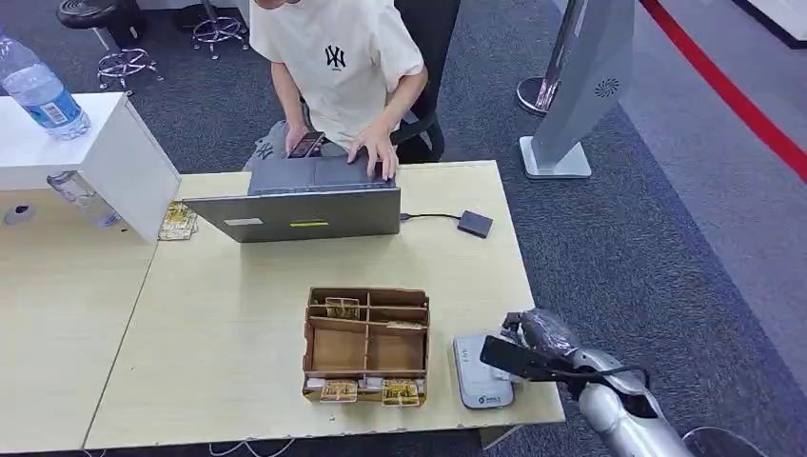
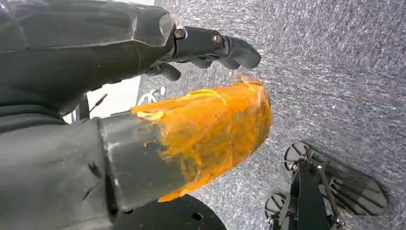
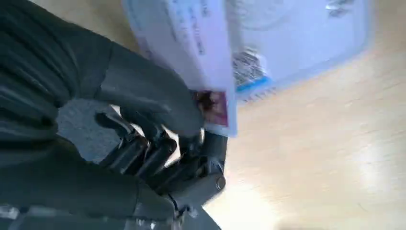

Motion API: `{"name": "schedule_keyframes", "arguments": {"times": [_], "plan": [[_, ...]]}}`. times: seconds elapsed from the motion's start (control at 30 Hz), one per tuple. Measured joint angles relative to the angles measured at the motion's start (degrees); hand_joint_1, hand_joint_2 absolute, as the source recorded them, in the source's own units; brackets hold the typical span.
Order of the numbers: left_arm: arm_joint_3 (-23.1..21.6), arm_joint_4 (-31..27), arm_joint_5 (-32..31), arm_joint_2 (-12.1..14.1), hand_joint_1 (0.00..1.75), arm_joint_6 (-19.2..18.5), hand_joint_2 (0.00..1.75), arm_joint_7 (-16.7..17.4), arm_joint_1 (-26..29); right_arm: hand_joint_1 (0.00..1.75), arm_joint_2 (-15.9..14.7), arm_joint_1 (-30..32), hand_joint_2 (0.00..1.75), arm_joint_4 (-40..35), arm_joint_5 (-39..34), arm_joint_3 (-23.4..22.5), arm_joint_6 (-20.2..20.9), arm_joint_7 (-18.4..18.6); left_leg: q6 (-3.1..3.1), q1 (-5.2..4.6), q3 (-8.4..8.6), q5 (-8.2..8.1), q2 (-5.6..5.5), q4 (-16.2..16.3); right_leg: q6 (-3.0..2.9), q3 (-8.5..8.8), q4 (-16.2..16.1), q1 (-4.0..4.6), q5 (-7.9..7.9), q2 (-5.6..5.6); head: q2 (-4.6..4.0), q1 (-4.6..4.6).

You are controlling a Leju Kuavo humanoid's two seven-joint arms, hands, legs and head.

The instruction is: Pass the card to the sensor for recognition and then transmit it.

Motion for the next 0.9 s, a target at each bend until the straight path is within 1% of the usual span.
{"name": "schedule_keyframes", "arguments": {"times": [0.2, 0.27, 0.4, 0.57, 0.6, 0.67, 0.73, 0.9], "plan": [[0.0, 0.0, -0.1, -0.3, 0.00, -0.1, 0.00, 0.3, 0.1, 1.75, -0.3, 0.1, 1.75, 1.0, -0.2, 0.0, 0.5, -0.2, 0.00, 0.00, 0.01, 0.00, 0.01, 0.0, 0.00, -0.01, 0.0, 0.00, 0.00, 0.02, 0.00, -0.02], [0.1, 0.0, -0.1, -0.3, 0.00, -0.1, 0.00, 0.3, 0.2, 1.75, -0.3, 0.1, 1.75, 1.1, -1.2, -0.3, 0.8, -1.0, 0.00, 0.00, 0.00, 0.00, 0.01, 0.0, 0.00, -0.02, 0.0, 0.00, 0.00, 0.02, 0.00, -0.02], [0.3, 0.0, -0.1, -0.4, 0.00, -0.1, 0.00, 0.3, 0.3, 1.75, -0.2, 0.3, 1.75, 0.9, -4.9, -1.6, 0.6, -3.7, 0.00, 0.00, -0.01, -0.01, 0.01, 0.0, 0.00, -0.02, 0.0, 0.00, -0.01, 0.02, 0.00, -0.04], [0.5, 0.0, -0.1, -0.5, 0.00, -0.1, 0.00, 0.2, 0.3, 1.75, 0.5, 0.5, 1.75, 0.4, -5.9, -2.5, 0.4, -4.4, 0.00, 0.00, -0.01, 0.00, 0.01, 0.0, 0.00, -0.02, 0.0, 0.00, 0.00, 0.01, 0.00, -0.02], [0.5, 0.0, -0.1, -0.6, 0.00, -0.1, 0.00, 0.2, 0.3, 1.75, 0.6, 0.6, 1.75, 0.4, -6.4, -2.7, 0.0, -5.0, 0.00, 0.00, -0.01, 0.00, 0.01, 0.0, 0.00, -0.02, 0.0, 0.00, 0.00, 0.01, 0.00, -0.04], [0.7, 0.0, -0.2, -0.6, 0.00, 0.0, 0.00, -0.1, 0.3, 1.75, 1.7, 1.3, 1.75, -0.8, -7.7, -4.0, -2.5, -6.7, 0.00, 0.00, -0.02, 0.00, 0.00, 0.0, 0.00, -0.02, 0.0, 0.00, 0.00, 0.01, 0.00, -0.02], [1.0, 0.0, -0.3, -0.7, 0.00, 0.2, 0.00, -0.3, 0.3, 1.75, 3.7, 1.9, 1.75, -2.8, -8.7, -5.7, -5.4, -8.0, 0.00, 0.00, 0.00, 0.00, 0.01, 0.0, 0.00, -0.02, 0.0, 0.00, 0.00, 0.03, 0.00, -0.04], [1.4, 0.0, -0.8, -0.9, 0.00, 0.3, 0.00, -0.5, 0.3, 1.75, 7.7, 3.1, 1.75, -8.2, -11.0, -9.8, -10.4, -9.0, 0.00, 0.01, -0.01, 0.00, 0.00, 0.0, -0.01, -0.03, 0.0, 0.01, -0.02, 0.01, 0.00, -0.02]]}}
